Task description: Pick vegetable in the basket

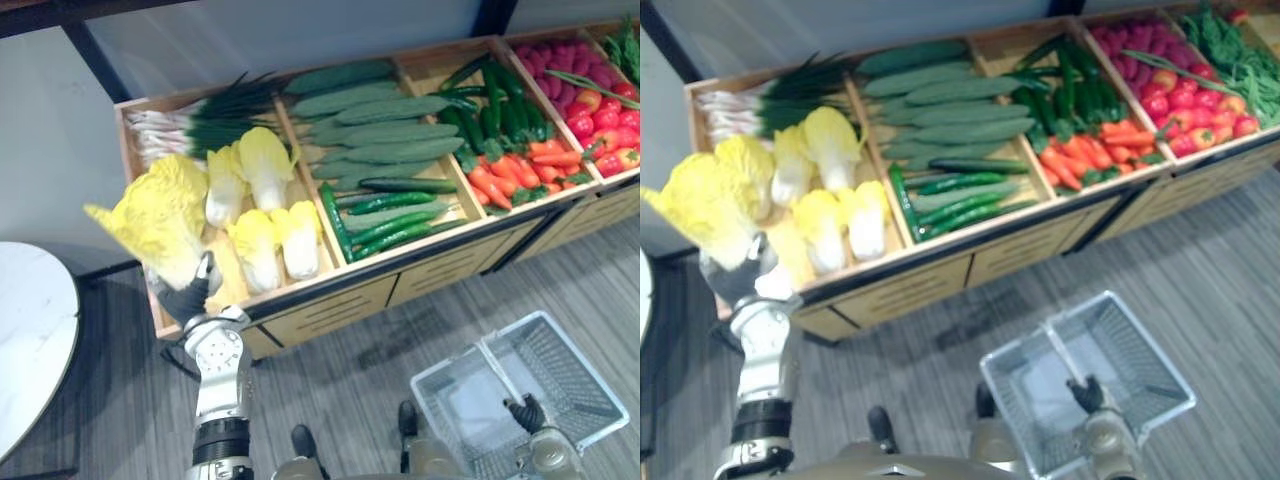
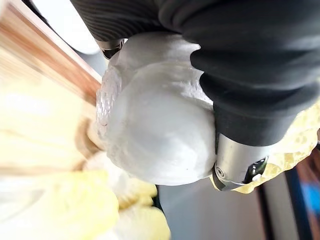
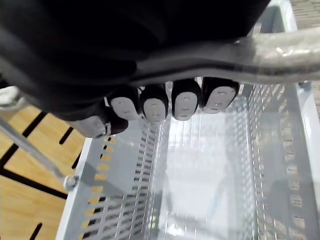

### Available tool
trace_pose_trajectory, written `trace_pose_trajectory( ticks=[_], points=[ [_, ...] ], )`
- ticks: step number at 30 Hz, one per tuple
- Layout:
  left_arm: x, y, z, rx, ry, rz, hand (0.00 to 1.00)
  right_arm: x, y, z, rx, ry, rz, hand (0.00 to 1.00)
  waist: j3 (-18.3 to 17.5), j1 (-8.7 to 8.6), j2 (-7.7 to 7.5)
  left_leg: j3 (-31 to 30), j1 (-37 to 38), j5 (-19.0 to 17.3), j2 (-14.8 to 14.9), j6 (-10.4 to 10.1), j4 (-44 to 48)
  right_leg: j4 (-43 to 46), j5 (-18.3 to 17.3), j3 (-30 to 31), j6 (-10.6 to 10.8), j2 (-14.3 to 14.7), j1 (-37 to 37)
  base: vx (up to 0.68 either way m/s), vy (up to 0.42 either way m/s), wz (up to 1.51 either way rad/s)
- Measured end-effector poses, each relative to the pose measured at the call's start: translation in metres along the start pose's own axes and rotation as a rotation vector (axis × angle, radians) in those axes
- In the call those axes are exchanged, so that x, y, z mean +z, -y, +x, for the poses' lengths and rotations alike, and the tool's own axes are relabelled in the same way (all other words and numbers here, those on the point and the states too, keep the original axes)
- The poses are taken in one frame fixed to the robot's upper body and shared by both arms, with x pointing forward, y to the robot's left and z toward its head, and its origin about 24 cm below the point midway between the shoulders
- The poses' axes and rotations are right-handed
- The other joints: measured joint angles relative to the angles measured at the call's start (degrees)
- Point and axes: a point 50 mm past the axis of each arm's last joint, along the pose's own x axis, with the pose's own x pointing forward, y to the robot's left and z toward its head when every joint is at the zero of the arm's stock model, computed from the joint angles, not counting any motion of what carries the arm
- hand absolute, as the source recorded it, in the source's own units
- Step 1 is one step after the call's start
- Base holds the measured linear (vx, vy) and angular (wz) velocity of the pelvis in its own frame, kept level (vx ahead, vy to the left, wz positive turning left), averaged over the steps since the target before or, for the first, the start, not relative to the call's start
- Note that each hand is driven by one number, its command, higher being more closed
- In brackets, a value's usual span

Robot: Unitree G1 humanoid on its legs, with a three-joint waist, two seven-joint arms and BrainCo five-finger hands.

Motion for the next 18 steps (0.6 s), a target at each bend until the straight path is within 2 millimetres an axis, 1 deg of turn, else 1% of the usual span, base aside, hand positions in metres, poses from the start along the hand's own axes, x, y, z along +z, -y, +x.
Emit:
trace_pose_trajectory(
  ticks=[1,2,4,5,7,8,10,11,13,14,15,16,18],
  points=[
    [0.005,0.001,-0.001,-0.046,0.032,0.018,1.00,0.001,0.011,0.002,-0.021,0.018,-0.018,1.00,-0.20,-0.11,0.27,1.47,0.74,-0.41,-0.02,-0.08,-0.05,0.02,-0.01,1.37,0.03,0.16,-0.21,0.00,0.006,-0.50],
    [0.007,0.001,-0.001,-0.066,0.047,0.026,1.00,0.001,0.016,0.002,-0.028,0.024,-0.030,1.00,-0.42,-0.09,0.41,2.25,0.96,-0.87,-0.05,-0.56,-0.21,-0.05,0.00,2.32,0.14,0.28,-0.43,-0.01,0.009,-0.68],
    [0.017,0.007,-0.006,-0.155,0.096,0.020,1.00,0.002,0.034,0.005,-0.043,0.044,-0.063,1.00,-1.02,-0.15,0.88,5.62,2.63,-1.71,-0.12,-1.13,-0.22,-0.12,0.20,5.76,0.96,0.73,-0.85,0.01,0.002,-0.72],
    [0.019,0.008,-0.007,-0.182,0.109,0.024,1.00,0.002,0.037,0.006,-0.044,0.048,-0.070,1.00,-1.10,-0.12,1.01,6.62,3.27,-1.96,-0.11,-1.19,-0.23,-0.11,0.23,6.71,1.00,0.93,-0.75,0.05,-0.009,-0.77],
    [0.027,0.020,-0.015,-0.323,0.162,0.018,1.00,0.003,0.054,0.006,-0.069,0.067,-0.110,1.00,-1.62,-0.34,1.71,10.74,5.72,-2.94,-0.10,-1.78,-0.23,-0.11,0.53,10.69,1.42,1.78,-0.71,0.05,-0.019,-0.83],
    [0.028,0.021,-0.016,-0.340,0.168,0.015,1.00,0.003,0.057,0.007,-0.070,0.068,-0.116,1.00,-1.66,-0.34,1.78,11.18,5.95,-3.03,-0.11,-1.85,-0.23,-0.10,0.57,11.22,1.48,1.85,-0.73,0.04,-0.031,-0.76],
    [0.034,0.032,-0.024,-0.463,0.195,-0.002,1.00,0.007,0.070,0.008,-0.077,0.086,-0.154,1.00,-1.85,-0.47,2.07,15.09,8.11,-3.80,-0.18,-2.27,-0.23,-0.09,0.86,15.13,1.80,2.74,-0.87,0.03,-0.030,-0.80],
    [0.036,0.034,-0.026,-0.494,0.198,-0.013,1.00,0.010,0.073,0.008,-0.079,0.098,-0.165,1.00,-1.87,-0.48,2.08,16.19,8.79,-4.06,-0.20,-2.45,-0.23,-0.07,0.93,16.19,1.86,3.05,-0.86,0.03,-0.024,-0.92],
    [0.043,0.039,-0.031,-0.629,0.229,-0.034,1.00,0.027,0.080,0.008,-0.092,0.174,-0.167,1.00,-1.96,-0.86,2.06,20.81,11.23,-4.88,-0.16,-3.10,-0.21,-0.04,1.41,20.32,2.14,4.21,-0.83,0.02,-0.019,-0.96],
    [0.044,0.040,-0.033,-0.666,0.233,-0.050,1.00,0.034,0.081,0.008,-0.097,0.201,-0.158,1.00,-1.99,-1.12,2.04,22.14,11.92,-5.12,-0.11,-3.37,-0.21,-0.02,1.48,21.49,2.23,4.75,-0.81,0.01,-0.015,-0.98],
    [0.048,0.043,-0.036,-0.722,0.242,-0.062,1.00,0.046,0.082,0.007,-0.097,0.254,-0.164,1.00,-2.30,-1.32,2.10,24.32,12.92,-5.52,-0.04,-3.70,0.05,0.08,1.63,23.38,2.38,5.71,-0.85,0.01,-0.017,-0.77],
    [0.050,0.045,-0.038,-0.752,0.242,-0.079,1.00,0.052,0.083,0.006,-0.096,0.281,-0.167,1.00,-2.53,-1.48,2.19,25.52,13.16,-5.83,0.01,-3.95,0.10,0.22,1.64,24.36,2.38,5.97,-0.94,0.00,-0.021,-1.01],
    [0.056,0.052,-0.048,-0.863,0.237,-0.165,1.00,0.079,0.087,0.000,-0.102,0.400,-0.193,1.00,-3.54,-1.50,2.54,30.14,14.99,-7.05,0.51,-5.12,0.61,0.94,1.65,28.01,2.40,7.92,-1.32,0.01,-0.032,-0.98]
  ],
)
